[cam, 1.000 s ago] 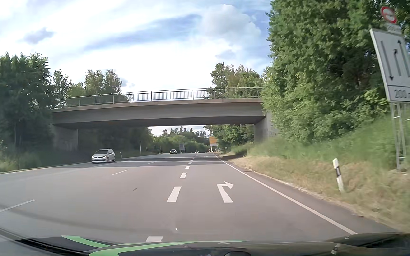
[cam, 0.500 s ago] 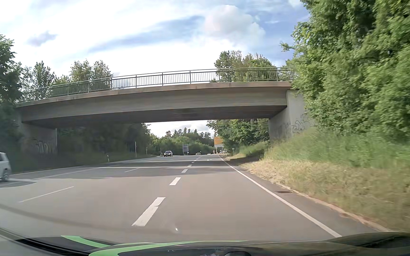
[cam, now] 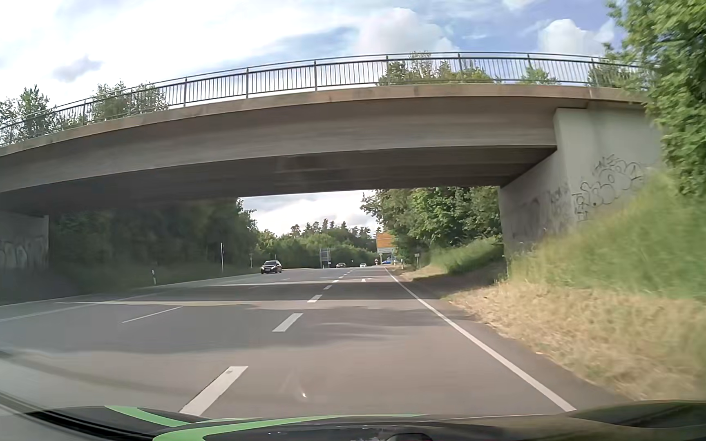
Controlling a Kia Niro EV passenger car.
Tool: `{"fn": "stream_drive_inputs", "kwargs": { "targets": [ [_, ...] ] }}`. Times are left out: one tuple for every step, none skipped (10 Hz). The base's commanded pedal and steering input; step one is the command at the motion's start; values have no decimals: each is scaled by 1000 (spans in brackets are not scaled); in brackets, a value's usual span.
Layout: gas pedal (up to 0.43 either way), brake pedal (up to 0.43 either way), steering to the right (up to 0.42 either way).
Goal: Follow the waypoints while adhering to traffic rules and regulations
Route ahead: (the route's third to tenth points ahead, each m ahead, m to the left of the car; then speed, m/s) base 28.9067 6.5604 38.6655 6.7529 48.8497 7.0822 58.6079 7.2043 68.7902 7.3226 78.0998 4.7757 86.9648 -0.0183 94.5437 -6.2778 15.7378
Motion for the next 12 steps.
{"fn": "stream_drive_inputs", "kwargs": {
  "targets": [
    [0,128,-6],
    [0,140,-7],
    [0,152,-7],
    [0,159,-7],
    [0,171,-6],
    [0,177,-6],
    [0,177,-6],
    [0,183,-5],
    [0,177,-5],
    [0,183,-5],
    [0,183,-5],
    [0,183,-5]
  ]
}}
